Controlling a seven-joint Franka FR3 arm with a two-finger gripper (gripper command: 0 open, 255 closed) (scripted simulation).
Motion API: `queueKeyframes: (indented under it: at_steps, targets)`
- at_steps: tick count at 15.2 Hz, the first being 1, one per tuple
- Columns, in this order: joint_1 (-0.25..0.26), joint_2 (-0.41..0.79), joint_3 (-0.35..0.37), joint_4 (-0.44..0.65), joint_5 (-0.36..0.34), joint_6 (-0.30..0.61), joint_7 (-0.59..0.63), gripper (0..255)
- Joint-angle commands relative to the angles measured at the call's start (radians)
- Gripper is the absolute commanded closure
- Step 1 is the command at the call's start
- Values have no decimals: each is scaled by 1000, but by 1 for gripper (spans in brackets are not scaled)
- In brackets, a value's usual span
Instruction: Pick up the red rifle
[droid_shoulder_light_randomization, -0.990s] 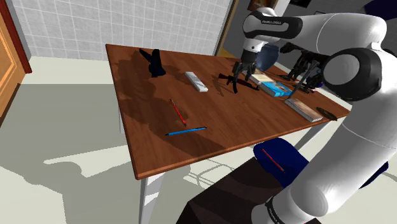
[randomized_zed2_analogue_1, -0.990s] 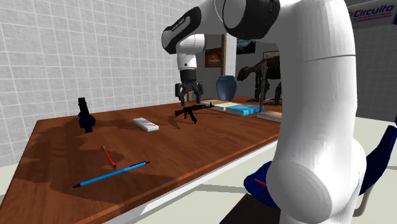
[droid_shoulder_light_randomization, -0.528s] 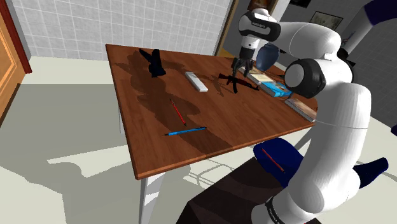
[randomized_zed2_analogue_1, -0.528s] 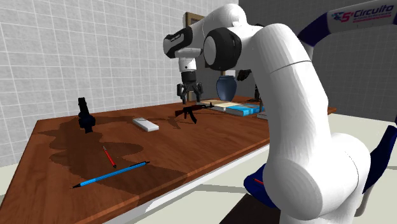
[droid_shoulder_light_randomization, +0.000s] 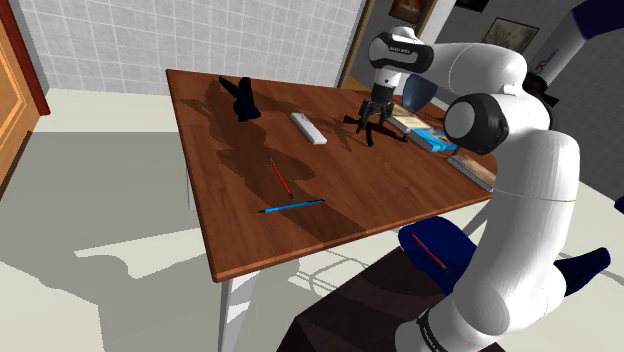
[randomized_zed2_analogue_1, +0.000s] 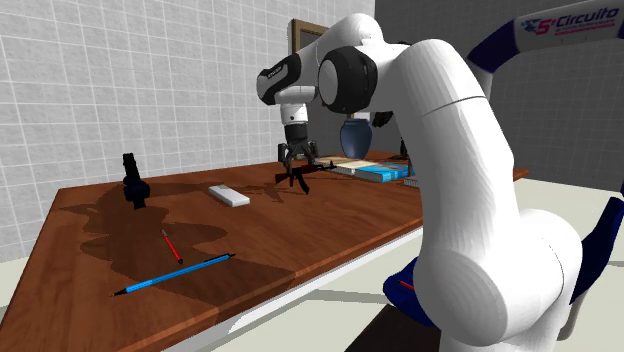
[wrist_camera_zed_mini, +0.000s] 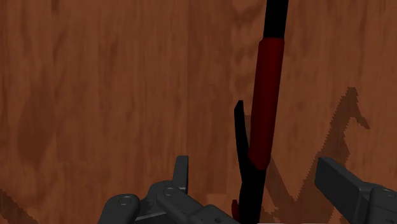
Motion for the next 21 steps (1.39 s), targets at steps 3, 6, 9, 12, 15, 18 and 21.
queueKeyframes:
  at_steps: [3,6,9,12,15,18,21]
  targets:
    - [1,-2,0,-16,0,15,0,255]
    - [1,-2,0,-17,0,16,0,255]
    - [1,-2,0,-16,0,15,0,255]
    - [0,-1,0,0,0,-1,0,255]
    - [-4,5,0,51,1,-45,-1,255]
    - [-8,15,-1,108,2,-91,-3,255]
    - [-14,30,-1,173,5,-142,-4,255]
